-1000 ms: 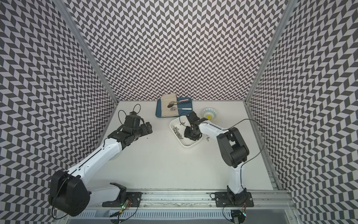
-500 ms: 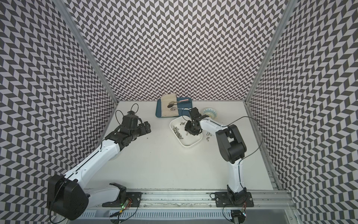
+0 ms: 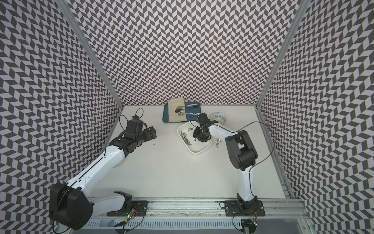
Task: Take out the wing nut from the storage box
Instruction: Pick up the wing nut from the storage box.
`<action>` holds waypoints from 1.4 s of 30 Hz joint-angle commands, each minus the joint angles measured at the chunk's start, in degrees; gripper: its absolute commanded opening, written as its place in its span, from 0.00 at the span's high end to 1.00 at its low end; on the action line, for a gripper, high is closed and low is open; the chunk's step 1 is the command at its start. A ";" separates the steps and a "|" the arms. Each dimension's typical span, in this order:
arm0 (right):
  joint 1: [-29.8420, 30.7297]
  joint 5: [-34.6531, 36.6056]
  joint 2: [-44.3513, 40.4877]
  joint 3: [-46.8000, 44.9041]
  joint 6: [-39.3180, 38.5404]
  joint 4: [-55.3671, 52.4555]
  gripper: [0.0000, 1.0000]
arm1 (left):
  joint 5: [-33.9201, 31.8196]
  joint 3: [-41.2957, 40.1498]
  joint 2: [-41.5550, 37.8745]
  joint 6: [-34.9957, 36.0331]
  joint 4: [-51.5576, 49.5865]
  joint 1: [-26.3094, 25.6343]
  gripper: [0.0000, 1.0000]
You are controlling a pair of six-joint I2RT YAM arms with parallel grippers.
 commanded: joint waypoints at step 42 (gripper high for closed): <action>1.67 4.29 3.92 4.51 -8.66 -2.18 0.92 | 1.07 -1.13 -2.60 -0.98 1.30 1.85 0.04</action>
